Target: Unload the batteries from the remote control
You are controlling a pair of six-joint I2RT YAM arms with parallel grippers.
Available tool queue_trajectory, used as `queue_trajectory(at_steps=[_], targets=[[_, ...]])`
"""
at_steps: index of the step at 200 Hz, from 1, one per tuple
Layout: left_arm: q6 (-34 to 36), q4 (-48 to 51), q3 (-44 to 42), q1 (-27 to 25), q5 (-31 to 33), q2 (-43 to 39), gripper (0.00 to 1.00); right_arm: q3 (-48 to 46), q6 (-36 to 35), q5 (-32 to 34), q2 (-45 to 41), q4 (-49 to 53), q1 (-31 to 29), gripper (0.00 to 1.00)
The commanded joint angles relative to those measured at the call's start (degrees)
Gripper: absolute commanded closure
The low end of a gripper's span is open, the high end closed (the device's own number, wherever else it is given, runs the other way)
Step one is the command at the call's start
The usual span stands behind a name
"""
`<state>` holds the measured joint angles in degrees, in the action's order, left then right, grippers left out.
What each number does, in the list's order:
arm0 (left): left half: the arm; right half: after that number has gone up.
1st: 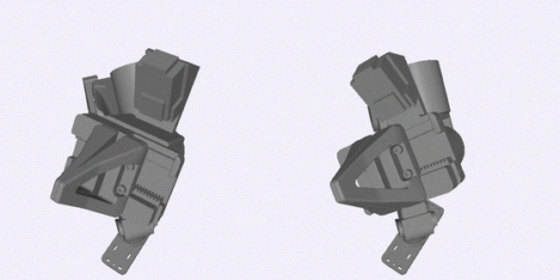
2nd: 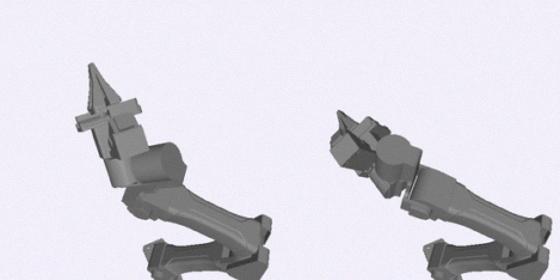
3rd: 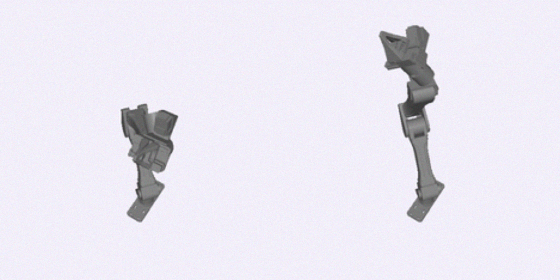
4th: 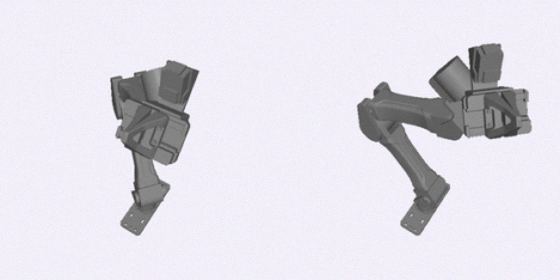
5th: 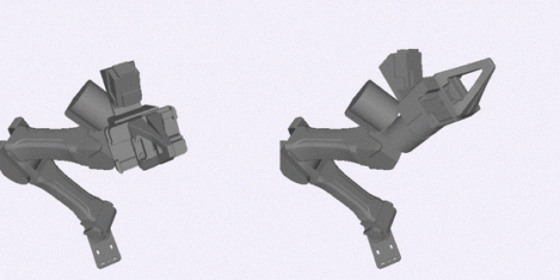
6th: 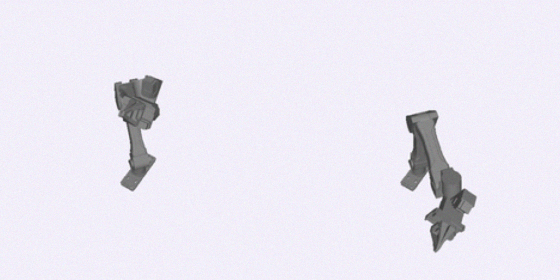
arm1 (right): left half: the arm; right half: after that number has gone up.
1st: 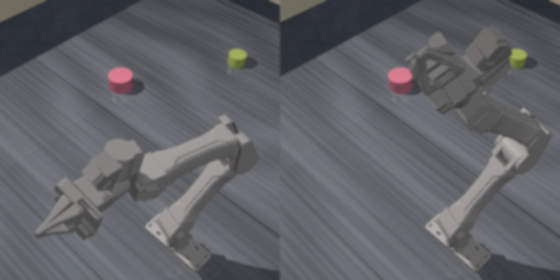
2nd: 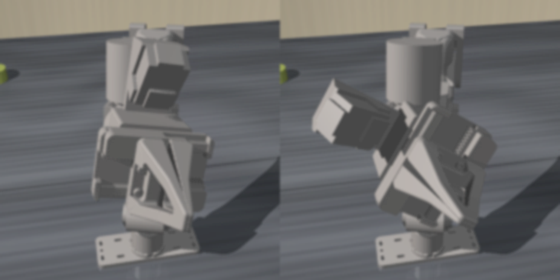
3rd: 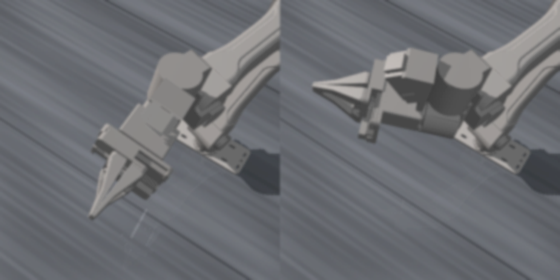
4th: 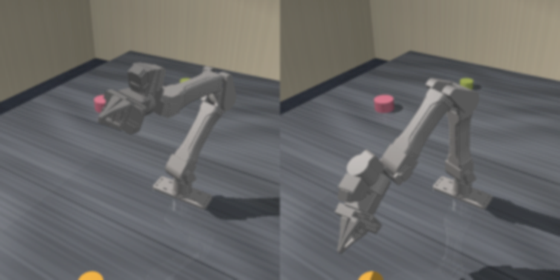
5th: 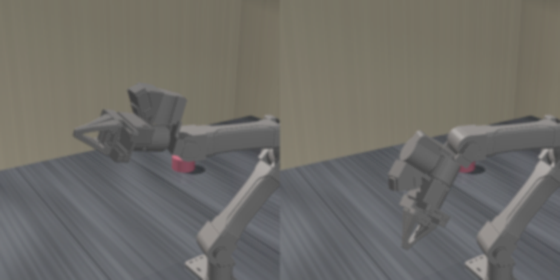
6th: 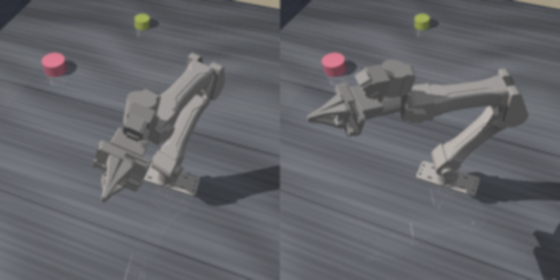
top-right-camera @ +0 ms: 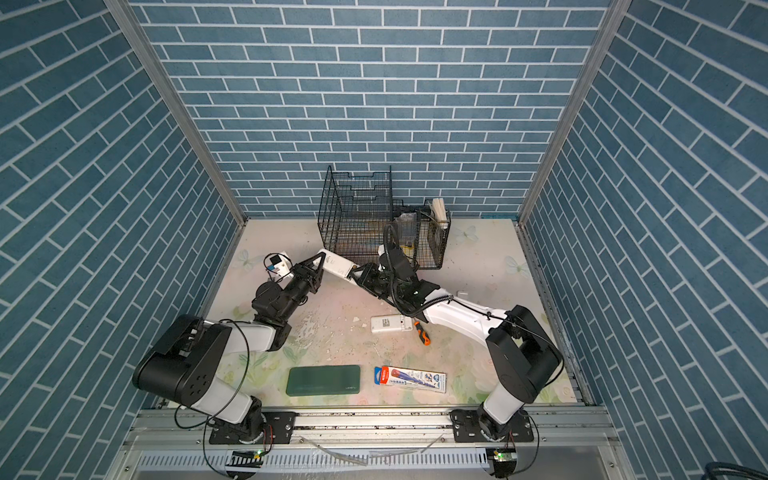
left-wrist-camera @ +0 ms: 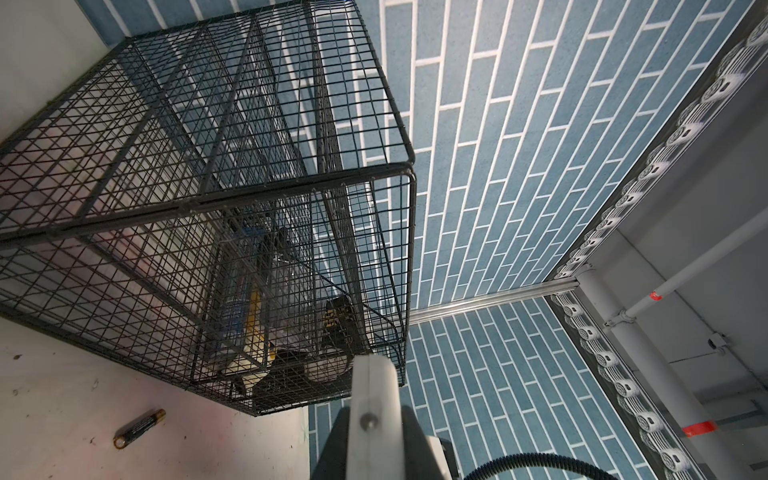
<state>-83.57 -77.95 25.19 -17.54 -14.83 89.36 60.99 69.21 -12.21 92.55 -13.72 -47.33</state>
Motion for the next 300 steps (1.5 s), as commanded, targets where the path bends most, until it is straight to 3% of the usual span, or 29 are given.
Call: queue_trajectory(at_steps=[1,141,221,252,300], targets=[[0.5,-2.7,0.9,0.1,-0.6,0.3,1.0,-1.7,0.7,0.1,-2.2,-0.3,0.1,0.66],[0.9,-2.6,1.0,0.8,-1.2,0.8,1.0,-3.4,-0.3,1.5,-4.9,0.8,0.2,0.69],[3.3,-2.0,1.0,1.1,-3.6,2.9,1.0,-7.3,-4.3,4.7,-12.4,9.6,3.4,0.73],[6.9,2.9,0.4,1.1,-4.6,0.6,1.0,-8.7,-9.4,6.8,-17.1,19.5,7.0,0.73],[16.9,22.0,-0.7,0.2,-2.8,-10.7,1.0,-11.6,-16.3,11.5,-20.9,31.1,13.9,0.74]])
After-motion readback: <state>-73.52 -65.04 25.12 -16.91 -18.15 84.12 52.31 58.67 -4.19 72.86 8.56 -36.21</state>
